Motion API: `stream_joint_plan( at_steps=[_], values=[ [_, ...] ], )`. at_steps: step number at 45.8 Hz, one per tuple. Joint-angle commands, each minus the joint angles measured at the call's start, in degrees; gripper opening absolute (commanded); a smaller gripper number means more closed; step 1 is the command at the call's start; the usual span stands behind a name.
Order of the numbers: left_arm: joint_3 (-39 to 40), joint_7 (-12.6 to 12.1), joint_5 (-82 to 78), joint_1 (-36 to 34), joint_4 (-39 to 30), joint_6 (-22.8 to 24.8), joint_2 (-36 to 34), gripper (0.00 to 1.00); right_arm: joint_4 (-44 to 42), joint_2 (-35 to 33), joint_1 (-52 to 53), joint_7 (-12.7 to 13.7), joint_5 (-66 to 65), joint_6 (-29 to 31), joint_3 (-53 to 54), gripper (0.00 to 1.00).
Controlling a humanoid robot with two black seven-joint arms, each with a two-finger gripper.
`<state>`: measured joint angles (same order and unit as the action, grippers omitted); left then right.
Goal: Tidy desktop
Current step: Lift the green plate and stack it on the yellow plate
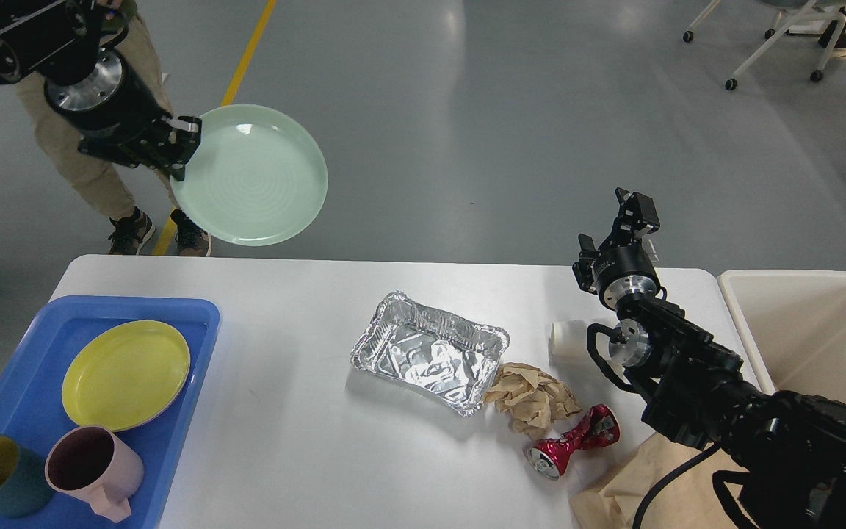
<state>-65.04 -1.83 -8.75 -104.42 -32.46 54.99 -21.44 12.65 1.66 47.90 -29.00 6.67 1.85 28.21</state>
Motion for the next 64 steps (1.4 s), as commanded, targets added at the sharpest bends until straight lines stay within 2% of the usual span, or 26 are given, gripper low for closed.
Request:
stream_joint_plan(
  at_steps=[1,11,21,31,45,64],
  values=[
    [0.26,-0.01,0.05,4.74,1.52,0.01,-5.53,0.0,0.0,0.01,0.0,0.0,0.01,0.0,0.0,1.0],
    [0.79,-0.01,0.23,14.58,4.33,0.01,-10.99,0.0,0.0,0.01,0.0,0.0,0.01,0.0,0.0,1.0],
    [8.17,-0.1,0.49,30.4,15.66,0.01,-12.23,0.0,0.0,0.01,0.0,0.0,0.01,0.0,0.0,1.0],
    [14.67,-0.19,0.41,40.16,27.18,0.01,-10.91,0.0,0.0,0.01,0.0,0.0,0.01,0.0,0.0,1.0],
    [15.56,-0.37,0.23,44.83,29.83,0.01,-4.85,0.0,0.0,0.01,0.0,0.0,0.01,0.0,0.0,1.0],
    [15.56,-0.54,0.14,46.59,30.09,0.01,-4.67,0.0,0.0,0.01,0.0,0.0,-0.08,0.0,0.0,1.0]
  ],
)
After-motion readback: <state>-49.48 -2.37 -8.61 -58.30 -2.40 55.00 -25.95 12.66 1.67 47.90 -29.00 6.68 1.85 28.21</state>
